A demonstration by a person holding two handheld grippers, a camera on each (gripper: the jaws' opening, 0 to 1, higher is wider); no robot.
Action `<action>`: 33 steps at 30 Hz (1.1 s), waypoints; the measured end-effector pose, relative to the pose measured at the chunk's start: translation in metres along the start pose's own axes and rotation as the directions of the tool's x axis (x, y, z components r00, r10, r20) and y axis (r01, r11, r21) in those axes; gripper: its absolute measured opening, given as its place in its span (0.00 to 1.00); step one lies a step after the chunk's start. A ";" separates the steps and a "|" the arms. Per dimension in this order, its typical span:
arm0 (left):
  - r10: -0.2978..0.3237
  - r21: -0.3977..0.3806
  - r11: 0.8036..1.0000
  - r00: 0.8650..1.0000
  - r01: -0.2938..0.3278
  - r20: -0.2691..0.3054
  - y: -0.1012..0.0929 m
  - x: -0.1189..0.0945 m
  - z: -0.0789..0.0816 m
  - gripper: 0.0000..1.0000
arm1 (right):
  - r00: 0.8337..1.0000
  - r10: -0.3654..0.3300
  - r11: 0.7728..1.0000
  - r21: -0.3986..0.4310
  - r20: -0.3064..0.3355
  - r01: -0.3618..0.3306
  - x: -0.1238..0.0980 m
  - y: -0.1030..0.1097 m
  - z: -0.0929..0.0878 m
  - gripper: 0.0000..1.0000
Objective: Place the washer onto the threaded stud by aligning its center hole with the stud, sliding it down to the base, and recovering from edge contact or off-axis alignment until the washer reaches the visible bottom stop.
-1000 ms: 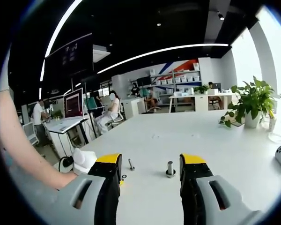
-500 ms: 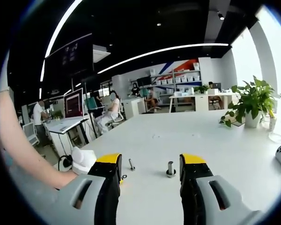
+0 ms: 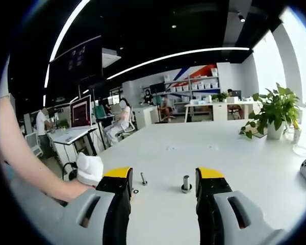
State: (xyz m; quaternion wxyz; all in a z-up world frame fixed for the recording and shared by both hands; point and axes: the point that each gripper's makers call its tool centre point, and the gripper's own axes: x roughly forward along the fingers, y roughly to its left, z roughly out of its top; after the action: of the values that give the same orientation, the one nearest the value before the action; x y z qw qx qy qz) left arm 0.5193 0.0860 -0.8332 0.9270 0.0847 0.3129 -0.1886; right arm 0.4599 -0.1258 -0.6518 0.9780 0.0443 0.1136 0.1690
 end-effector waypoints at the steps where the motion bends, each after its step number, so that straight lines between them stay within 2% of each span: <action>1: 0.001 0.007 1.000 1.000 -0.001 0.005 0.001 0.000 0.003 0.10 | 1.000 0.000 1.000 -0.001 0.000 0.000 0.000 0.000 0.000 0.52; 12: -0.006 0.036 0.999 1.000 0.005 0.023 0.006 -0.002 0.024 0.10 | 1.000 0.003 1.000 0.002 0.002 -0.003 0.000 0.001 0.001 0.52; 17: -0.017 0.044 0.999 0.999 0.016 0.036 0.008 0.000 0.039 0.10 | 1.000 0.004 1.000 0.000 0.004 -0.004 0.000 0.001 0.001 0.52; 33: -0.026 0.072 0.997 0.999 0.024 0.026 0.012 0.008 0.058 0.10 | 1.000 0.006 1.000 0.005 0.006 -0.006 -0.001 0.001 0.002 0.52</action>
State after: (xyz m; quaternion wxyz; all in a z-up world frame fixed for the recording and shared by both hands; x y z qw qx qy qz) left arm 0.5618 0.0791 -0.7919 0.9250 0.1115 0.2945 -0.2125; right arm 0.4595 -0.1253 -0.6499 0.9778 0.0473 0.1112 0.1714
